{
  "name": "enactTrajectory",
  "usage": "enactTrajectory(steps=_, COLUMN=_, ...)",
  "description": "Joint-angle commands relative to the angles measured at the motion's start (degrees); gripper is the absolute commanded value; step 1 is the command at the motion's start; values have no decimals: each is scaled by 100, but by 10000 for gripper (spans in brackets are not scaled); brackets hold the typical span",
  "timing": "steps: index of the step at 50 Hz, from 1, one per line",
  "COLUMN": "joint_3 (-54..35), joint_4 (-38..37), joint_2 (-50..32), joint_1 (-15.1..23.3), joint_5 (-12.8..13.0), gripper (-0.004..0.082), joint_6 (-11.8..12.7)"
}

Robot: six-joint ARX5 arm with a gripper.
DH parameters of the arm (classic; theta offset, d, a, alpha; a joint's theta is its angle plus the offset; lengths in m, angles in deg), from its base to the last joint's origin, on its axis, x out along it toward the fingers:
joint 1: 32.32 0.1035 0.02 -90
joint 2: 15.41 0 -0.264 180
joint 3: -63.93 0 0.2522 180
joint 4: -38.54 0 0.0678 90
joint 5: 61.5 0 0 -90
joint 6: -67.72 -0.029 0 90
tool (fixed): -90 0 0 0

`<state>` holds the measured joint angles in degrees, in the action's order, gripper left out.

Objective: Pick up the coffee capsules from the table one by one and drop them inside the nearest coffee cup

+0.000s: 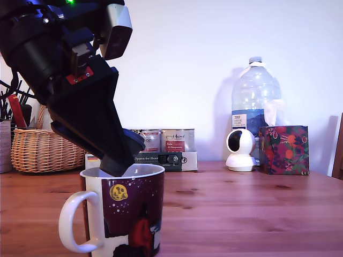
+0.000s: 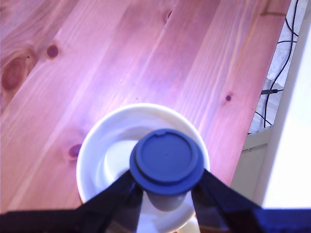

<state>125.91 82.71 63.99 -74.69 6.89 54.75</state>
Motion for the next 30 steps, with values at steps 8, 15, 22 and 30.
enactTrajectory(steps=8, joint_3=68, joint_4=-28, joint_2=85, joint_1=-17, joint_5=-35, gripper=594, joint_6=160)
enactTrajectory(steps=15, joint_3=68, joint_4=-33, joint_2=85, joint_1=-17, joint_5=-42, gripper=597, joint_6=157)
enactTrajectory(steps=22, joint_3=68, joint_4=-31, joint_2=81, joint_1=-17, joint_5=-37, gripper=596, joint_6=155)
enactTrajectory(steps=30, joint_3=79, joint_4=-33, joint_2=42, joint_1=-17, joint_5=-37, gripper=521, joint_6=162)
